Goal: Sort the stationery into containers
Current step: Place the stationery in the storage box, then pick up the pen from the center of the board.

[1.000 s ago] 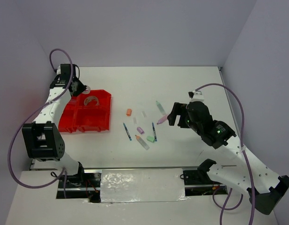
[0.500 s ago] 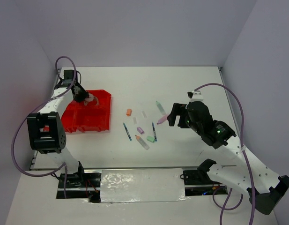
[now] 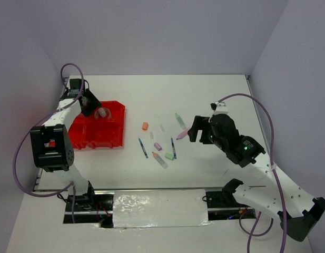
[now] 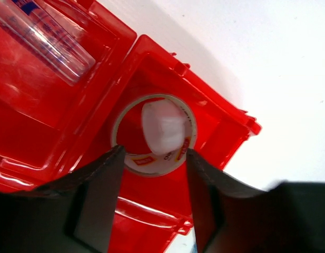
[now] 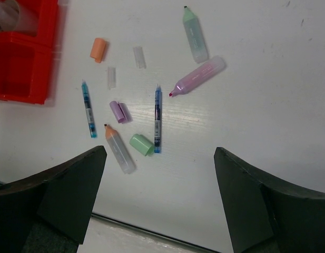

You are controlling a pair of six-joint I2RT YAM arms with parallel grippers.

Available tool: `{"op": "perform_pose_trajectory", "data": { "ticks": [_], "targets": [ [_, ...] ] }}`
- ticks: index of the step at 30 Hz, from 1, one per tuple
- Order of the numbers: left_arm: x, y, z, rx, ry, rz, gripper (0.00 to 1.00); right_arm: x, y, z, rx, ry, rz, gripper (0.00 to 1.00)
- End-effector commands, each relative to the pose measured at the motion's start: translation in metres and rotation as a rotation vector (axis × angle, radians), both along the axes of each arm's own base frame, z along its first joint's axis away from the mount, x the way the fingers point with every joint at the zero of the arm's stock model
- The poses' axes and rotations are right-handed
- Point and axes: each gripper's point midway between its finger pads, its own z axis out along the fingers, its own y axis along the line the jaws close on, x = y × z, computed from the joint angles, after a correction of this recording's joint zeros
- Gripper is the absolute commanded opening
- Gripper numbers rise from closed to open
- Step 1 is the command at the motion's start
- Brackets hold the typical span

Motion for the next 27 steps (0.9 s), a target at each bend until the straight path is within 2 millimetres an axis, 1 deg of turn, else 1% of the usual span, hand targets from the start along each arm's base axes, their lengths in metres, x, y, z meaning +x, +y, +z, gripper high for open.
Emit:
{"op": "perform_pose_trajectory", "data": {
  "ticks": [1,4,8,9,11,12,13,15,16,17,18,20,21,22,23,24,25,26,27],
  "targets": [
    [0.009,-0.004,0.007,-0.017,-0.046,-0.028,0.64,0.005,0.003,0.007,0.022,-0.043,0.01,0.91],
    [0.009,-0.006,0.015,-0.022,-0.065,-0.035,0.72,0.004,0.003,0.008,0.027,-0.044,0.009,0.91],
    [0.008,-0.007,0.038,-0.018,-0.111,-0.043,0.76,0.005,0.005,0.007,0.029,-0.044,0.014,0.91],
    [0.007,-0.006,0.051,-0.012,-0.136,-0.043,0.8,0.005,0.005,0.006,0.026,-0.042,0.016,0.91],
    [0.001,-0.003,0.061,0.014,-0.139,-0.037,0.88,0.006,0.006,0.001,0.019,-0.031,0.016,0.91],
    [-0.001,-0.001,0.079,0.03,-0.169,-0.038,0.99,0.006,0.006,0.001,0.021,-0.029,0.018,0.91],
    [-0.008,0.0,0.083,0.049,-0.16,-0.051,0.99,0.005,0.007,0.0,0.024,-0.028,0.021,0.91],
    [-0.015,0.001,0.099,0.071,-0.186,-0.063,0.99,0.007,0.007,-0.001,0.027,-0.032,0.022,0.91],
    [-0.023,0.002,0.118,0.1,-0.223,-0.074,0.99,0.006,0.008,0.0,0.029,-0.037,0.024,0.91],
    [-0.03,0.001,0.124,0.111,-0.231,-0.087,0.99,0.007,0.008,0.001,0.03,-0.038,0.024,0.92],
    [-0.04,0.0,0.138,0.127,-0.264,-0.099,0.99,0.006,0.008,0.0,0.026,-0.037,0.027,0.92],
    [-0.055,-0.004,0.145,0.157,-0.265,-0.147,0.99,0.006,0.01,-0.001,0.028,-0.039,0.038,0.92],
    [-0.064,-0.007,0.144,0.168,-0.26,-0.165,0.99,0.007,0.01,-0.002,0.026,-0.039,0.041,0.92],
    [-0.076,-0.01,0.157,0.192,-0.297,-0.19,0.99,0.007,0.011,-0.004,0.02,-0.031,0.047,0.92],
    [-0.084,-0.013,0.155,0.199,-0.292,-0.207,1.0,0.006,0.013,-0.007,0.02,-0.023,0.06,0.92],
    [-0.1,-0.014,0.156,0.221,-0.304,-0.224,0.99,0.007,0.014,-0.011,0.009,-0.01,0.064,0.91],
    [-0.108,-0.015,0.155,0.231,-0.306,-0.234,0.99,0.006,0.014,-0.015,-0.001,0.003,0.067,0.91],
    [-0.121,-0.015,0.14,0.233,-0.265,-0.24,0.99,0.006,0.014,-0.018,-0.006,0.011,0.063,0.91],
    [-0.134,-0.014,0.146,0.249,-0.291,-0.237,0.99,0.006,0.013,-0.022,-0.017,0.023,0.059,0.9]
  ]
}}
